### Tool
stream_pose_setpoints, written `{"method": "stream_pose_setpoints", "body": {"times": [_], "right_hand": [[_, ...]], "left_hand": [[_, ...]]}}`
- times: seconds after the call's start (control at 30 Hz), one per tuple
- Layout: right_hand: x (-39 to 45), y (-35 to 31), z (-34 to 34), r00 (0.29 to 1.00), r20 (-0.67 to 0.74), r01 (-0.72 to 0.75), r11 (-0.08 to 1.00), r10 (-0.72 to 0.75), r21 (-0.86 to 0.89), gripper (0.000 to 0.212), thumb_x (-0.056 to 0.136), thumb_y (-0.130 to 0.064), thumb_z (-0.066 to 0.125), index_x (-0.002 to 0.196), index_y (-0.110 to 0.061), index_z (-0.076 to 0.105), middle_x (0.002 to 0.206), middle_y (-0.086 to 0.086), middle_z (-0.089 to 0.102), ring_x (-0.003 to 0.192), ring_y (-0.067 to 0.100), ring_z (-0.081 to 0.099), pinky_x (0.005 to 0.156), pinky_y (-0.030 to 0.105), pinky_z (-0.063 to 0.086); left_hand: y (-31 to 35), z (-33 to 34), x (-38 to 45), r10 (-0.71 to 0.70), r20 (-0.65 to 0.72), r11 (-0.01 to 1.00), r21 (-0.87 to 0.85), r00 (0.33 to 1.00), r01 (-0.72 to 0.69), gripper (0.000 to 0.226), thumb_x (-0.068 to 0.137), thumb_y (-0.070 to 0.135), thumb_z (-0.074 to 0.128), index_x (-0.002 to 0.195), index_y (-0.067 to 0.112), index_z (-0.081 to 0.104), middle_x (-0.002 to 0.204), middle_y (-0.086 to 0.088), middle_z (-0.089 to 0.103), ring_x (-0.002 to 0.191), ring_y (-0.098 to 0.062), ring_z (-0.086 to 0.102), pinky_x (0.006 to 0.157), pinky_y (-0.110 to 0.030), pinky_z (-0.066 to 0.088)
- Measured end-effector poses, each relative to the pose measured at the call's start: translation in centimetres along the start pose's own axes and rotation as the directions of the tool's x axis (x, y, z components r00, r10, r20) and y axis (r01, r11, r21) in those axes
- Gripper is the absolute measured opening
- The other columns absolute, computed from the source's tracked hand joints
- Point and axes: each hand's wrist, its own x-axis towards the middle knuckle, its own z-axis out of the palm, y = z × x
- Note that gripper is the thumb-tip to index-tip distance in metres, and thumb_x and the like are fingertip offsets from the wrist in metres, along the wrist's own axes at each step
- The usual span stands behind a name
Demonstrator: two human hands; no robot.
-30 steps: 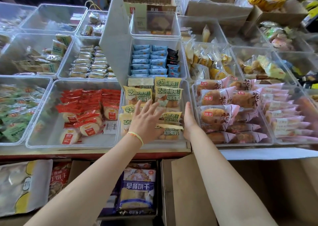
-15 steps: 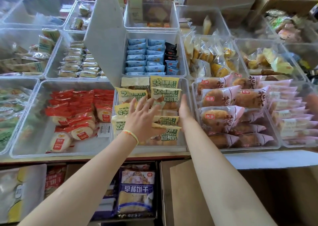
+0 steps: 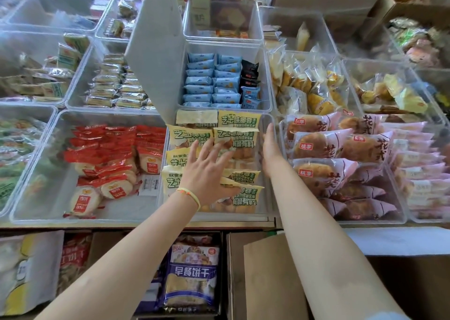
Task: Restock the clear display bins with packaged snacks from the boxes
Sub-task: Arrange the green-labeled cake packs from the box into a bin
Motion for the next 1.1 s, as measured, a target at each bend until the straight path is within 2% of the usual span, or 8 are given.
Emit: {"method": "stream_pose_setpoints", "body": {"times": [0.17, 0.3, 0.4, 0.47, 0.6, 0.73, 0.9, 1.1], "right_hand": [[-1.3, -2.5, 0.7, 1.0, 0.01, -0.014, 0.993, 0.015, -0.114, 0.116, 0.064, -0.102, 0.02, 0.154, -0.032, 0.036, 0.162, 0.004, 0.031, 0.149, 0.025, 0.027, 0.123, 0.051, 0.016], [-4.1, -5.3, 1.0, 0.952, -0.13, 0.233, 0.932, -0.277, -0.279, 0.048, 0.108, -0.033, 0.03, 0.151, -0.015, 0.04, 0.154, 0.005, 0.041, 0.145, 0.025, 0.034, 0.117, 0.038, 0.027], [-3.9, -5.6, 0.9, 0.918, -0.162, 0.282, 0.885, -0.361, -0.371, 0.052, 0.099, -0.003, 0.038, 0.15, -0.015, 0.04, 0.138, 0.003, 0.051, 0.125, 0.022, 0.051, 0.094, 0.03, 0.048], [-3.4, -5.8, 0.6, 0.925, -0.169, 0.256, 0.888, -0.339, -0.383, 0.055, 0.097, -0.005, 0.044, 0.15, -0.02, 0.037, 0.126, 0.001, 0.052, 0.105, 0.019, 0.057, 0.072, 0.026, 0.05], [-2.4, -6.0, 1.1, 0.965, -0.093, 0.195, 0.909, -0.245, -0.369, 0.044, 0.095, -0.025, 0.059, 0.137, -0.014, 0.056, 0.131, 0.005, 0.062, 0.113, 0.021, 0.061, 0.094, 0.036, 0.051], [-2.6, -6.8, 1.5, 0.974, -0.03, 0.198, 0.91, -0.224, -0.364, 0.047, 0.099, -0.029, 0.056, 0.144, -0.014, 0.048, 0.134, -0.001, 0.055, 0.122, 0.019, 0.053, 0.102, 0.037, 0.045], [-4.7, -6.0, 0.4, 0.842, -0.309, 0.336, 0.878, -0.442, -0.341, 0.04, 0.095, -0.038, 0.063, 0.122, -0.01, 0.053, 0.098, -0.005, 0.058, 0.094, 0.016, 0.059, 0.069, 0.024, 0.04], [-5.1, -4.6, 0.0, 0.884, 0.01, 0.335, 0.619, -0.468, -0.711, 0.037, 0.09, -0.03, 0.073, 0.125, -0.019, 0.065, 0.124, 0.0, 0.06, 0.103, 0.013, 0.054, 0.078, 0.023, 0.038]], "left_hand": [[0.0, -0.5, 0.0, 0.01, 0.036, 1.0, 0.002, 0.999, -0.01, 0.098, 0.07, 0.092, 0.032, 0.149, 0.034, 0.031, 0.163, 0.0, 0.018, 0.152, -0.023, 0.0, 0.12, -0.054, -0.004], [0.2, -1.6, 0.1, -0.024, -0.127, 0.959, -0.283, 0.992, -0.013, 0.072, 0.09, 0.073, 0.02, 0.131, 0.027, 0.057, 0.149, -0.001, 0.043, 0.142, -0.023, 0.029, 0.117, -0.051, 0.021], [-0.9, -2.5, 1.1, -0.176, -0.422, 0.935, -0.354, 0.889, 0.017, 0.038, 0.095, 0.036, 0.041, 0.112, 0.013, 0.065, 0.122, -0.009, 0.059, 0.113, -0.028, 0.051, 0.096, -0.048, 0.044], [-2.1, -3.1, 2.2, -0.255, -0.44, 0.947, -0.292, 0.861, 0.131, 0.038, 0.084, 0.021, 0.055, 0.12, 0.01, 0.06, 0.121, -0.012, 0.059, 0.111, -0.032, 0.053, 0.095, -0.046, 0.045], [-4.4, -4.0, 4.3, -0.295, -0.116, 0.952, -0.123, 0.948, 0.281, 0.038, 0.087, 0.022, 0.059, 0.125, 0.024, 0.062, 0.122, -0.002, 0.062, 0.115, -0.025, 0.054, 0.103, -0.041, 0.032], [-5.2, -4.1, 5.4, -0.306, -0.119, 0.95, -0.111, 0.945, 0.293, 0.021, 0.096, 0.024, 0.05, 0.1, 0.024, 0.071, 0.102, 0.003, 0.07, 0.095, -0.022, 0.062, 0.093, -0.036, 0.033], [-5.7, -3.4, 6.3, -0.318, -0.14, 0.937, -0.196, 0.938, 0.289, 0.021, 0.097, 0.026, 0.051, 0.104, 0.021, 0.07, 0.102, -0.001, 0.072, 0.095, -0.028, 0.062, 0.087, -0.035, 0.036], [-6.2, -3.4, 7.8, -0.291, -0.098, 0.926, -0.279, 0.952, 0.255, 0.02, 0.098, 0.026, 0.051, 0.105, 0.023, 0.07, 0.103, 0.0, 0.072, 0.099, -0.025, 0.062, 0.093, -0.037, 0.035]]}}
